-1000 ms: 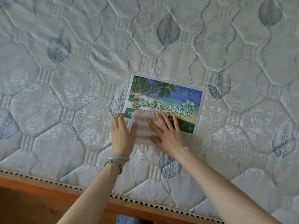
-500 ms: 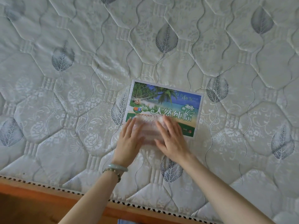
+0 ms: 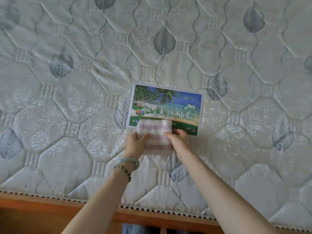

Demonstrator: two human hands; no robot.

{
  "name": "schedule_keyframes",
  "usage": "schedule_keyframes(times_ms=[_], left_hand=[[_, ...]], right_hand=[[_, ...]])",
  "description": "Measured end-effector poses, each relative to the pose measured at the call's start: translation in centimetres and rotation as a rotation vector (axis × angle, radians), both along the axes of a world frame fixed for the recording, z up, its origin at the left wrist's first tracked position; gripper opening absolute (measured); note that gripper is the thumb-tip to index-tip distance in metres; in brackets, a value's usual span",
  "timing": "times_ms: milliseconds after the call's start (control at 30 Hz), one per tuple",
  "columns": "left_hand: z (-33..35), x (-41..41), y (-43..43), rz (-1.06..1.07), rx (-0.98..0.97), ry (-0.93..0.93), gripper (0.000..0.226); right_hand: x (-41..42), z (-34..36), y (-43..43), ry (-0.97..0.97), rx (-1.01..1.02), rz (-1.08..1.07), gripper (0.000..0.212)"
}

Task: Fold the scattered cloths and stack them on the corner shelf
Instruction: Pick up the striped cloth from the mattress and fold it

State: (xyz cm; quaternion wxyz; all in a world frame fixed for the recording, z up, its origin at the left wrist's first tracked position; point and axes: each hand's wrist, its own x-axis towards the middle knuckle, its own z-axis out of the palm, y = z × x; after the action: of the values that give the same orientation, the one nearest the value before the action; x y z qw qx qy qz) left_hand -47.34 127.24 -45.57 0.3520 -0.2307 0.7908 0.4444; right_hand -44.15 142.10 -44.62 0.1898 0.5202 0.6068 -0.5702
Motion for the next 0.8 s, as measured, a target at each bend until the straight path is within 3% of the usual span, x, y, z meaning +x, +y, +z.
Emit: schedule_keyframes(times_ms=[100,233,400,467,600,667,733,800], left_hand=[[2.3,0.1,-0.1,0.041,0.180,-0.044,0.021],[5.6,0.2,0.0,0.037,0.357,-0.072,0.038],[11.0,0.8,2.3,-0.122,0.351,-0.005,0.089],[13.8,2.0,4.0,-0.185,0.350,0.026,0.078],[20.1,6.1,8.9,-0.304,0.387,0.081,0.011],[23.6,9.1,12.0,-0.345,0.438,0.100,0.017],[26.7,12.6,15.5,-0.410,0.495,0.129,0.048],[29.1,16.6,19.2,-0.463,0.553,0.134,0.048]], right_hand=[[0.6,1.5,0.5,0.026,0.016,0.001,0.007],[1.6,4.9,2.0,0.189,-0.001,-0.064,0.004],[4.5,10.3,5.1,0.311,-0.022,-0.097,0.012],[6.4,12.5,6.4,0.353,-0.059,-0.151,0.014],[11.8,17.7,9.9,0.432,-0.046,-0.229,0.021],[15.4,21.1,12.5,0.482,-0.011,-0.270,0.025],[20.2,24.7,15.6,0.531,0.006,-0.339,0.026],[25.8,28.4,18.8,0.588,0.025,-0.412,0.025]])
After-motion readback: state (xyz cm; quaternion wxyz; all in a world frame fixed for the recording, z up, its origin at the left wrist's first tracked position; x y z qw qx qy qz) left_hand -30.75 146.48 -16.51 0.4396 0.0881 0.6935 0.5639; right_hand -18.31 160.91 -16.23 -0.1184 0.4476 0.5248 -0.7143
